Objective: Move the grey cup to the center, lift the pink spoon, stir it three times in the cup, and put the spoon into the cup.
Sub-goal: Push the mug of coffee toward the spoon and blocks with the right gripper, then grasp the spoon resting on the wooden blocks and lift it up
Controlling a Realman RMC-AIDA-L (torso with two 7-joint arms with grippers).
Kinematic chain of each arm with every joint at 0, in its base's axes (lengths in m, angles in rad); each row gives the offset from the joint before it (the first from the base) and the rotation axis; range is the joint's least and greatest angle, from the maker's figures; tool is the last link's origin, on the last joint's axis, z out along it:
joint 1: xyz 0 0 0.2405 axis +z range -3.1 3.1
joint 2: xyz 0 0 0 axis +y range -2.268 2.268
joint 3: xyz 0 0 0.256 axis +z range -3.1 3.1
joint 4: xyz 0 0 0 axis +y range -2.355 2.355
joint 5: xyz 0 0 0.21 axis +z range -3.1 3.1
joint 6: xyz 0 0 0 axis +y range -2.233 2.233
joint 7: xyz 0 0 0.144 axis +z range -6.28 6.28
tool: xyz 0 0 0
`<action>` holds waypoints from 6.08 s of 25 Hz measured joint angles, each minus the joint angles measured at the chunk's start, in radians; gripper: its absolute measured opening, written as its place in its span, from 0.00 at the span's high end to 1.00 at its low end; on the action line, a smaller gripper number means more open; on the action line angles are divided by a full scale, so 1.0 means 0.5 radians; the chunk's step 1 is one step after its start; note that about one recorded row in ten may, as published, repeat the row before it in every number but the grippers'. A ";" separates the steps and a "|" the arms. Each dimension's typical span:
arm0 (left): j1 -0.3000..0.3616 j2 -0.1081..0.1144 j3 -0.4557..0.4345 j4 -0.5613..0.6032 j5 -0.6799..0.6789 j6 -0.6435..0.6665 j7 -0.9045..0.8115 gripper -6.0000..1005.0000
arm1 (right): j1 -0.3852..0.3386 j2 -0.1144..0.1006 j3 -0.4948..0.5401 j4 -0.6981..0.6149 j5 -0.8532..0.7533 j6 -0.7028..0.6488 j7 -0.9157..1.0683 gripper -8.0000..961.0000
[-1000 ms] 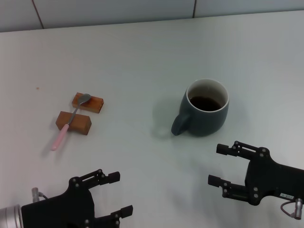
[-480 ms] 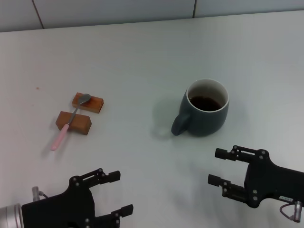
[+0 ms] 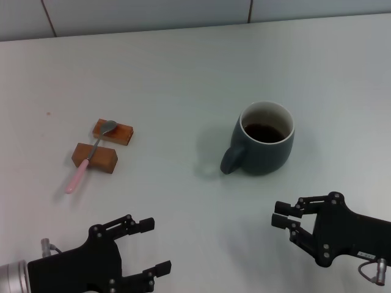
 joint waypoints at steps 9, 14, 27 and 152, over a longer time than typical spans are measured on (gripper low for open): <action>0.001 0.000 -0.016 0.000 -0.005 0.000 0.000 0.24 | -0.033 0.003 0.108 0.148 0.244 -0.001 -0.310 0.97; 0.001 0.000 -0.026 0.000 -0.007 0.002 0.000 0.24 | -0.089 0.009 0.391 0.399 0.630 0.012 -0.776 0.98; -0.005 -0.003 -0.071 0.000 -0.011 0.013 0.000 0.24 | 0.173 0.012 0.666 0.596 0.918 0.773 -1.084 0.98; 0.140 0.003 -1.282 -0.414 -0.560 0.381 -1.598 0.23 | 0.092 -0.010 0.175 -0.109 -0.191 0.011 0.089 0.36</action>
